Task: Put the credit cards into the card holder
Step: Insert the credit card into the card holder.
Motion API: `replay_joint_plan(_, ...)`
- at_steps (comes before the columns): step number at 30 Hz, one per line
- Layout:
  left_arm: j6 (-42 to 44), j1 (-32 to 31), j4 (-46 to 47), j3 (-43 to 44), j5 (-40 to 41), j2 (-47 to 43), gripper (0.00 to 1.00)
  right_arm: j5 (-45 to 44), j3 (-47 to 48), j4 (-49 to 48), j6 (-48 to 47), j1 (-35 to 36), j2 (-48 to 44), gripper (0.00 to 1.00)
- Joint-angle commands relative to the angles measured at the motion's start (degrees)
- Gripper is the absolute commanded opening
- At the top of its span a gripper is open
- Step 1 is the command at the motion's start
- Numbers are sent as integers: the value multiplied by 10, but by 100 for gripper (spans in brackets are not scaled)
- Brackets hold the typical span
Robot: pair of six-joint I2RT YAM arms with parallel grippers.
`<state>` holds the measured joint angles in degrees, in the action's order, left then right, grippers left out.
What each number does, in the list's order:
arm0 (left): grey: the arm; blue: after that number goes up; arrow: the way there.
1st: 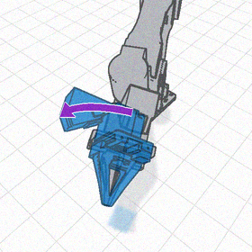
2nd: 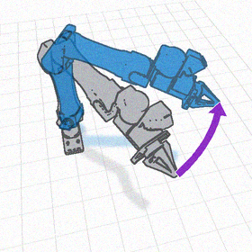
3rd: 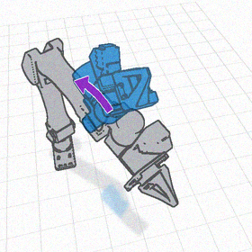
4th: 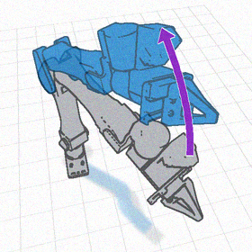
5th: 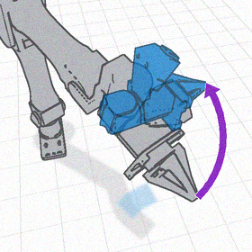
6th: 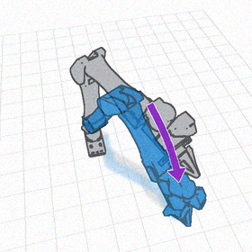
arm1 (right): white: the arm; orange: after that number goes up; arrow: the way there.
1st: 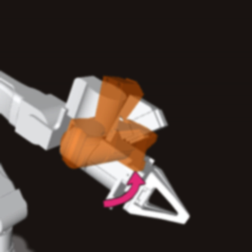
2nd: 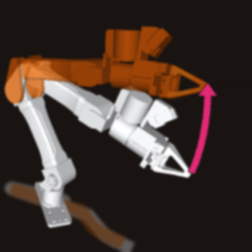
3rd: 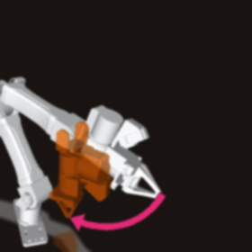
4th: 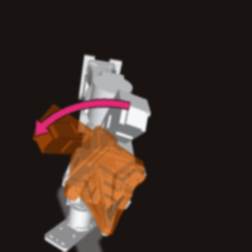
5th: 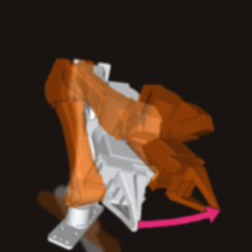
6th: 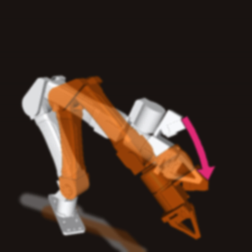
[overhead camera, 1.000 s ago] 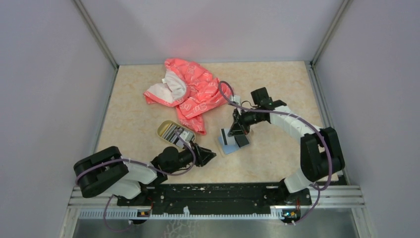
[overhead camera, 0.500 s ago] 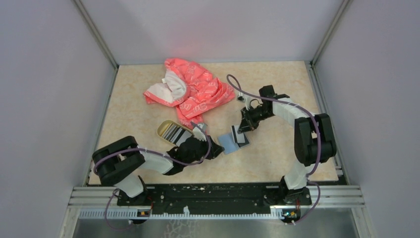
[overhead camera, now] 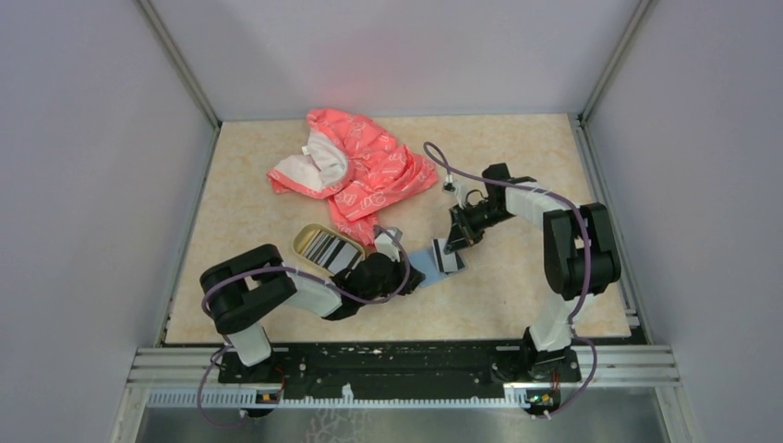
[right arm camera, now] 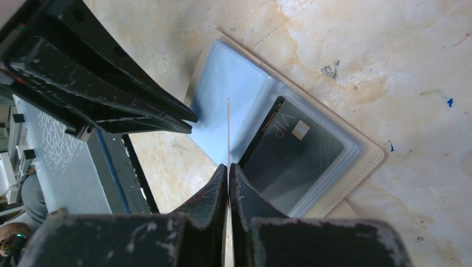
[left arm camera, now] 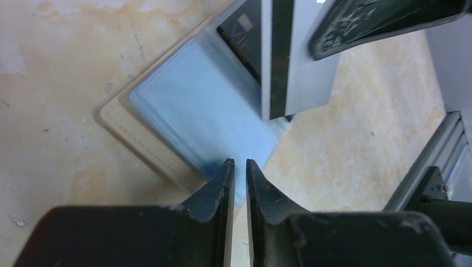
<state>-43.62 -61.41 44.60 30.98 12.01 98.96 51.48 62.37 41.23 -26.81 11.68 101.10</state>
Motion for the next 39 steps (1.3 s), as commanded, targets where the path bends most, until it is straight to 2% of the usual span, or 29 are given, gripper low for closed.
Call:
replay_joint_plan(1, 5, -4, -12, 12, 17, 22, 17, 3, 22, -8, 8, -7, 4, 0)
replay_joint_plan(12, -7, -4, -42, -1, 40, 12, 9, -5, 17, -20, 23, -7, 25, 0)
replay_joint_plan(22, -10, -4, -40, -1, 32, 21, 7, -1, 14, -30, 37, -7, 48, 0)
replay_joint_plan(39, -7, -4, -38, -3, 32, 24, 6, -46, 8, -51, 81, -6, 67, 0)
